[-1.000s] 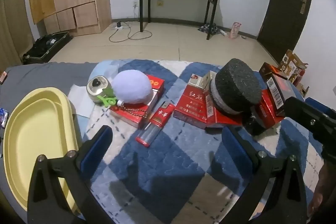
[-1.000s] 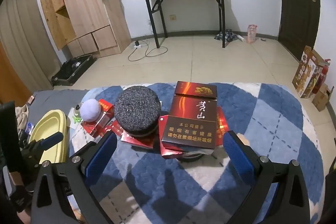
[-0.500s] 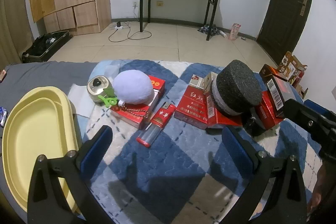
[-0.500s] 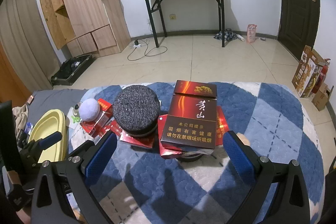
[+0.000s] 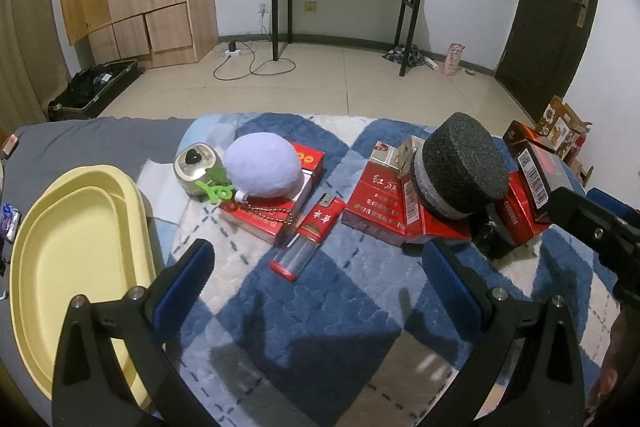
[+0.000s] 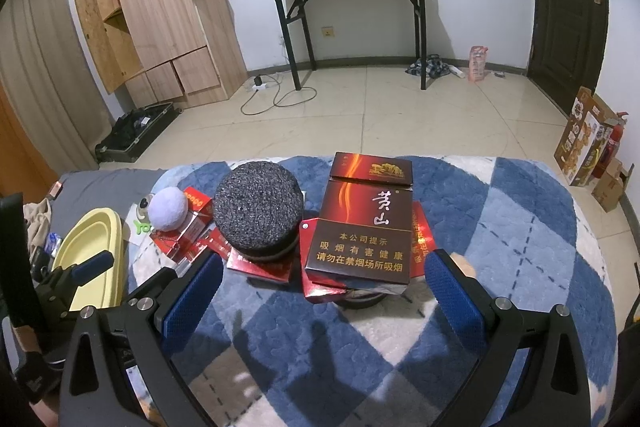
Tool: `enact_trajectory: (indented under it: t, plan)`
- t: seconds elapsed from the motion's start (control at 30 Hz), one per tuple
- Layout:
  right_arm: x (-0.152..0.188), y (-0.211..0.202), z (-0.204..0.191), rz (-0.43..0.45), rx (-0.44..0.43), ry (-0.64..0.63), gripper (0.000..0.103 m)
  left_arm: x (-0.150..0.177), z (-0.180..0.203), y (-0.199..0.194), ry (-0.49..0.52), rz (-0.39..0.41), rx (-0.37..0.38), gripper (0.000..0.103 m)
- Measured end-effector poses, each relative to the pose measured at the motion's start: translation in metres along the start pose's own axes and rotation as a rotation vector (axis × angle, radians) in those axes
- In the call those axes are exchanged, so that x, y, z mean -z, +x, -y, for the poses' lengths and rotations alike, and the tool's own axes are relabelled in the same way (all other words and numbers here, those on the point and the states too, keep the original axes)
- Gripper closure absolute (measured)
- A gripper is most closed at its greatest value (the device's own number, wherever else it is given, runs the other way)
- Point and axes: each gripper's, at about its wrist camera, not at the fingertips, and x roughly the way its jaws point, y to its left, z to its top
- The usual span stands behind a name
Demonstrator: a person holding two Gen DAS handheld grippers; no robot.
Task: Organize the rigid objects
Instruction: 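Move both tools toward the lavender plush ball and brown-red pack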
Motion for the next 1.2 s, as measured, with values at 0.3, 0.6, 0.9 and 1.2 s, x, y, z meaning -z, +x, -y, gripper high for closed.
enact_trajectory:
  t: [0.3,0.6,0.9,1.2]
  plan:
    - [-0.001,-0.001,0.000,-0.003,0.005,0.002,0.000,0.000,-0.001,0.000,-0.004,0.001,0.003,0.000]
    - [-0.001,-0.002,0.002,0.000,0.012,0.006,0.000,0.000,-0.001,0.000,0.001,-0.002,0.006,0.000]
    - [-0.002,-0.001,0.003,-0.004,0.013,0.007,0.000,0.000,0.000,-0.002,0.028,-0.008,0.019,0.000]
    - [-0.003,-0.002,0.008,0.006,0.005,0.031,0.000,-0.005,-0.039,-0.003,-0.063,0.000,0.021,0.000]
